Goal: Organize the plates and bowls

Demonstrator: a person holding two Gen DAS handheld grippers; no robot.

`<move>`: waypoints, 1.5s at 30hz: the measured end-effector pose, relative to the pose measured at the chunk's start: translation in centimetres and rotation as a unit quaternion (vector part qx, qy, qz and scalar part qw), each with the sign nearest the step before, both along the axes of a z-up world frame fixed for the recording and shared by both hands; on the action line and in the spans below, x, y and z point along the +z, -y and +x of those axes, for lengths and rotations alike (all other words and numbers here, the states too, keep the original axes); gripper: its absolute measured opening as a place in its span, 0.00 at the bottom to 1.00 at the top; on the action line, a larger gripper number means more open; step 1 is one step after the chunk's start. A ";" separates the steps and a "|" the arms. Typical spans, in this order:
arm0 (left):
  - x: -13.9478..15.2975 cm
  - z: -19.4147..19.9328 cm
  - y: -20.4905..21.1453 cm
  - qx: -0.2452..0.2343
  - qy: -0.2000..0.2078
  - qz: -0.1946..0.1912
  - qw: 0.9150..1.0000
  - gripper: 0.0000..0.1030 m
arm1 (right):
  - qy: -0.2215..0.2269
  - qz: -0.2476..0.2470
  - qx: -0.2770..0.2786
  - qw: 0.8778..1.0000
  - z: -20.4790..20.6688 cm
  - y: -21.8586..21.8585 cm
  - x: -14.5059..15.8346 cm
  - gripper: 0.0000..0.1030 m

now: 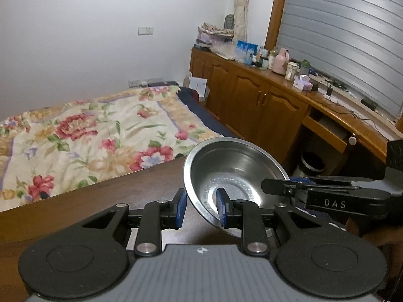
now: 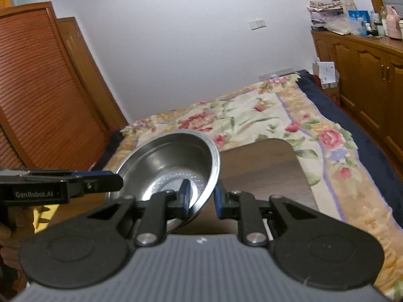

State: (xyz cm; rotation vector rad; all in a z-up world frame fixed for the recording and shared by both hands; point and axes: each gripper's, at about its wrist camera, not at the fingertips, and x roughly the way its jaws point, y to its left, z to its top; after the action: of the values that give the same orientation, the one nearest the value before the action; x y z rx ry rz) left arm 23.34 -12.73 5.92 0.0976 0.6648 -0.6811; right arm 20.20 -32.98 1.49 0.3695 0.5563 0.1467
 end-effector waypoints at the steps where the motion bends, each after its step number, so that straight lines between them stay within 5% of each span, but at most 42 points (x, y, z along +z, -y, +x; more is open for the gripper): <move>1: 0.2 -0.5 -0.3 0.001 0.004 0.001 1.000 0.26 | 0.002 -0.001 0.003 1.000 -0.3 -0.2 0.2 0.21; 18: -0.2 -9.6 -5.2 0.010 0.047 0.005 0.999 0.26 | 0.009 0.005 0.047 0.999 -5.5 -3.8 0.4 0.21; 31: 0.0 -11.8 -6.5 0.016 0.060 -0.001 0.998 0.26 | 0.018 0.009 0.071 0.997 -7.3 -5.0 0.5 0.21; 45: -2.9 -13.3 -8.0 0.024 0.038 0.010 0.999 0.26 | 0.006 0.002 0.093 0.996 -9.3 -6.6 -1.0 0.21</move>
State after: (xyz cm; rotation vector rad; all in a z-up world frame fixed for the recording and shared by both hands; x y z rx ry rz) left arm 10.06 -4.68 3.03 0.1259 0.5986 -0.6221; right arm 10.89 -26.35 0.45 0.3206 0.5784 0.3300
